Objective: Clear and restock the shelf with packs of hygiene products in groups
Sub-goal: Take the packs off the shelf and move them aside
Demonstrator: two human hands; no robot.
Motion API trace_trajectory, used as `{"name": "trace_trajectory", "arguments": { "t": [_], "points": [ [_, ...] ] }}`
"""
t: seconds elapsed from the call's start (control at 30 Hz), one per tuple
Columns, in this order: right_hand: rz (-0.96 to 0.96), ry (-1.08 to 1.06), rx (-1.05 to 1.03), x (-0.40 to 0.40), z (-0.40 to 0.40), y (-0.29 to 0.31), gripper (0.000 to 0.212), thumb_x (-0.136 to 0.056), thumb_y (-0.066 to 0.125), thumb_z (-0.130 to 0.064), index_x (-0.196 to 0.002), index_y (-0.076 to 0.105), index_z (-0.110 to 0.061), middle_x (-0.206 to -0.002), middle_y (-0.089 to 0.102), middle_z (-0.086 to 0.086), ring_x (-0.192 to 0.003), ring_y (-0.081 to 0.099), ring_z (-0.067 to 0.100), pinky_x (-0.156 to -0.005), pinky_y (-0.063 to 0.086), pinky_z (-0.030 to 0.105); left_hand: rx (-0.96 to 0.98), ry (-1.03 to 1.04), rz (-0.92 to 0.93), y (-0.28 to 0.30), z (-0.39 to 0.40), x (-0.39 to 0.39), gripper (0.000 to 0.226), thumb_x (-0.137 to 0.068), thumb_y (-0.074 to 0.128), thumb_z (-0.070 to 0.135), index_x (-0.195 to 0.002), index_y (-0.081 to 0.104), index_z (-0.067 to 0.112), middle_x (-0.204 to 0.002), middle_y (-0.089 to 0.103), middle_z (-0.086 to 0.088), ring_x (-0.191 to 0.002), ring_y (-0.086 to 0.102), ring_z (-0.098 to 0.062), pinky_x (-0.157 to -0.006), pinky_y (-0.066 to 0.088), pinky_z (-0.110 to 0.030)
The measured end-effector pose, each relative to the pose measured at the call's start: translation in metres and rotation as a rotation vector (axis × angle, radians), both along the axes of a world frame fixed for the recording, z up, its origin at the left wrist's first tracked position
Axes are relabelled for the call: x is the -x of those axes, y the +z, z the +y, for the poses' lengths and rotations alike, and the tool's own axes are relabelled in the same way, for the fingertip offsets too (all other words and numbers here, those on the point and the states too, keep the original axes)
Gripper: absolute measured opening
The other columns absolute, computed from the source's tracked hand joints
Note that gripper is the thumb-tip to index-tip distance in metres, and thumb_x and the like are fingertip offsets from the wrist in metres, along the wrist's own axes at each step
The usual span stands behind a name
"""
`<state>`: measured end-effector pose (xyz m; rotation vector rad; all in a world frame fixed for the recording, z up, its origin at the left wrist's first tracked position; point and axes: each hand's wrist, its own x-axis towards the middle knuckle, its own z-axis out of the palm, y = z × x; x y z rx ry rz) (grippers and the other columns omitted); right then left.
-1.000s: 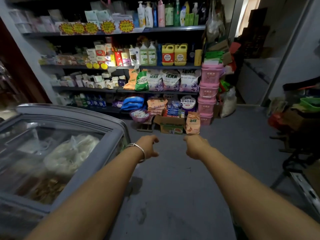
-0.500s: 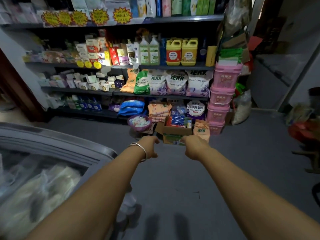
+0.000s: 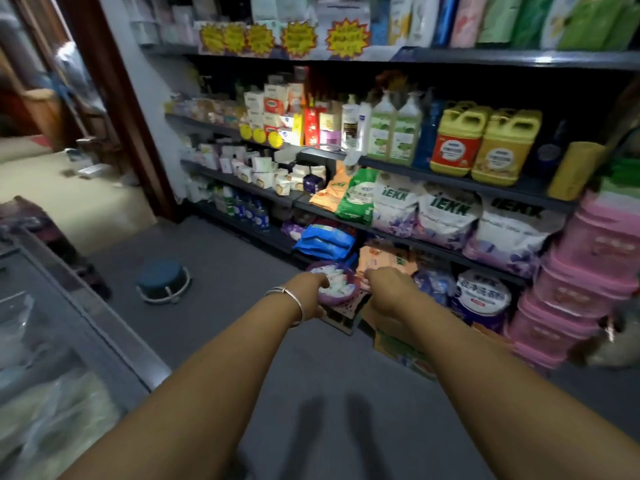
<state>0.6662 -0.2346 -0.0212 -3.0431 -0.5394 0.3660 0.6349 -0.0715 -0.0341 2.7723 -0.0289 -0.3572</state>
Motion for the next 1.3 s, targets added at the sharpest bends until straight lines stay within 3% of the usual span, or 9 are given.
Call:
{"name": "trace_trajectory", "arguments": {
  "t": [0.07,0.23,0.4,0.63,0.77,0.97,1.3],
  "points": [
    [-0.007,0.069,-0.020,-0.040,0.025,0.001,0.036,-0.091,0.051,-0.022,-0.125,0.048,-0.010,-0.129,0.051,0.015,-0.117,0.049,0.033,-0.090,0.043,0.040,-0.015,0.054,-0.008,0.004,0.019,-0.034,0.063,-0.081,0.071,0.019,-0.137,0.043,0.014,-0.139,0.046,-0.010,-0.126,0.047,-0.025,-0.104,0.039,-0.031],
    [-0.072,0.175,0.008,-0.138,0.090,-0.003,0.037,-0.089,0.048,-0.008,-0.125,0.049,-0.011,-0.128,0.053,0.012,-0.118,0.050,0.031,-0.092,0.045,0.044,-0.043,0.150,-0.039,0.005,0.080,-0.119,0.063,-0.082,0.071,0.020,-0.137,0.043,0.014,-0.138,0.046,-0.011,-0.126,0.046,-0.025,-0.104,0.038,-0.032],
    [-0.071,0.197,0.005,-0.236,0.151,0.005,0.046,-0.090,0.049,-0.008,-0.135,0.041,-0.012,-0.133,0.048,0.014,-0.122,0.046,0.033,-0.091,0.043,0.043,-0.067,0.195,-0.055,0.020,0.147,-0.210,0.061,-0.083,0.070,0.019,-0.137,0.042,0.013,-0.138,0.046,-0.012,-0.125,0.046,-0.026,-0.103,0.038,-0.032],
    [-0.059,0.231,-0.019,-0.358,0.220,0.014,0.039,-0.089,0.049,-0.008,-0.128,0.044,-0.008,-0.123,0.052,0.015,-0.114,0.049,0.033,-0.082,0.042,0.041,-0.053,0.214,-0.036,0.027,0.218,-0.327,0.062,-0.083,0.070,0.017,-0.138,0.040,0.012,-0.140,0.044,-0.011,-0.127,0.045,-0.025,-0.104,0.038,-0.032],
    [-0.068,0.257,-0.029,-0.436,0.268,0.007,0.034,-0.089,0.053,-0.010,-0.122,0.046,-0.010,-0.124,0.052,0.013,-0.115,0.049,0.032,-0.089,0.043,0.040,-0.071,0.245,-0.029,0.023,0.265,-0.397,0.062,-0.084,0.070,0.016,-0.138,0.040,0.013,-0.141,0.043,-0.011,-0.128,0.045,-0.026,-0.104,0.038,-0.033],
    [-0.005,0.280,-0.020,-0.551,0.346,-0.004,0.041,-0.091,0.050,-0.012,-0.130,0.043,-0.010,-0.128,0.051,0.015,-0.119,0.048,0.032,-0.094,0.042,0.043,-0.054,0.301,-0.053,0.024,0.337,-0.499,0.060,-0.082,0.070,0.016,-0.136,0.043,0.014,-0.139,0.045,-0.010,-0.126,0.046,-0.024,-0.102,0.038,-0.029],
    [0.065,0.264,-0.021,-0.678,0.515,-0.035,0.038,-0.092,0.049,-0.012,-0.129,0.043,-0.007,-0.130,0.049,0.016,-0.122,0.046,0.033,-0.099,0.041,0.047,-0.044,0.276,-0.022,-0.010,0.495,-0.638,0.059,-0.080,0.072,0.016,-0.133,0.046,0.013,-0.137,0.047,-0.009,-0.125,0.047,-0.023,-0.101,0.039,-0.030]
  ]
}}
